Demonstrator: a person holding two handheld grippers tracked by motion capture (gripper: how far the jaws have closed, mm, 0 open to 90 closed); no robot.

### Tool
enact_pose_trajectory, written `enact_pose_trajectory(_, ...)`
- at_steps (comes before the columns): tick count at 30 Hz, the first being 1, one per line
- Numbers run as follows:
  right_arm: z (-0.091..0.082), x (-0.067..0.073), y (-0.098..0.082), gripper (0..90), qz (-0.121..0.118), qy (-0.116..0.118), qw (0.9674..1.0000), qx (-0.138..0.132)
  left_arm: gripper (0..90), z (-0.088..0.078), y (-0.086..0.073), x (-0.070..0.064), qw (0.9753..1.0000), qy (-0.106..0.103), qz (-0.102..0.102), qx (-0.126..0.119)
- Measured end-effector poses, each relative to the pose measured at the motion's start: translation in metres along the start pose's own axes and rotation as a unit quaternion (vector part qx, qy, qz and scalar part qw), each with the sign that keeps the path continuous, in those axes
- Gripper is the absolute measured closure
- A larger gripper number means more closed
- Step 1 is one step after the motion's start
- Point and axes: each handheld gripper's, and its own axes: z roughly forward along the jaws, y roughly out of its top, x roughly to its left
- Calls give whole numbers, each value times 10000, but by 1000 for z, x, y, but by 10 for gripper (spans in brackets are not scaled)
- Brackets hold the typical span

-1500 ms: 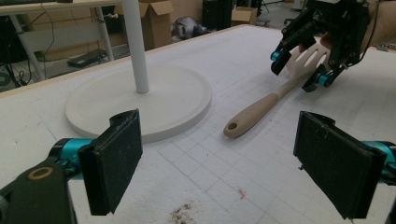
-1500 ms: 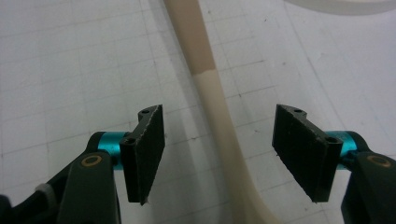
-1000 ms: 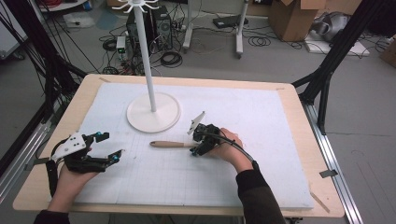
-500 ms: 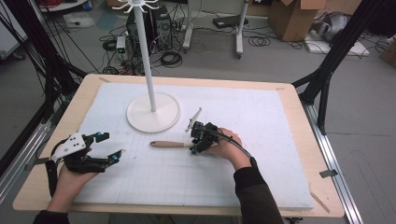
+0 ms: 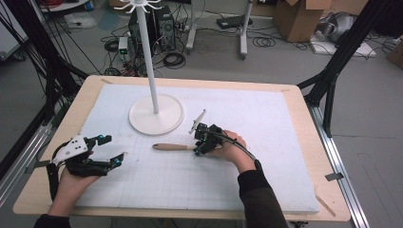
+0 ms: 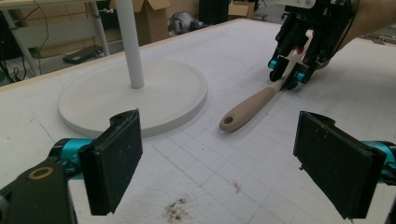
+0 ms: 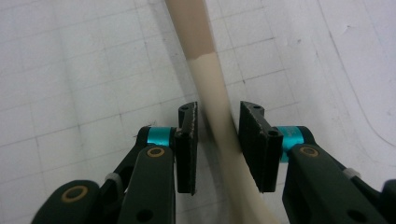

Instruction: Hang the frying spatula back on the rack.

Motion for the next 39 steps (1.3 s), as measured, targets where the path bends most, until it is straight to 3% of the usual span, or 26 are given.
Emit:
enact_pose_trajectory(5,0,1,0,703,20,-12,10000,4,160,1,0,-1,10000,-16,3,8)
enact_pose_trajectory(12,-1,5,1,730,-189,-79,9998,48,161,1,0,-1,10000,-16,-12,7)
enact_pose_trajectory(24,0,2,-1,713,-89,14,10000,-13,162,4,-1,-3,10000,-63,-2,63)
enact_pose_trajectory(30,-1,8,2,780,-345,-93,9993,80,163,4,-1,-2,10000,-60,-11,46)
enact_pose_trajectory(39,-3,9,-4,781,-179,-118,9997,-141,164,3,0,-2,10000,-67,-15,36)
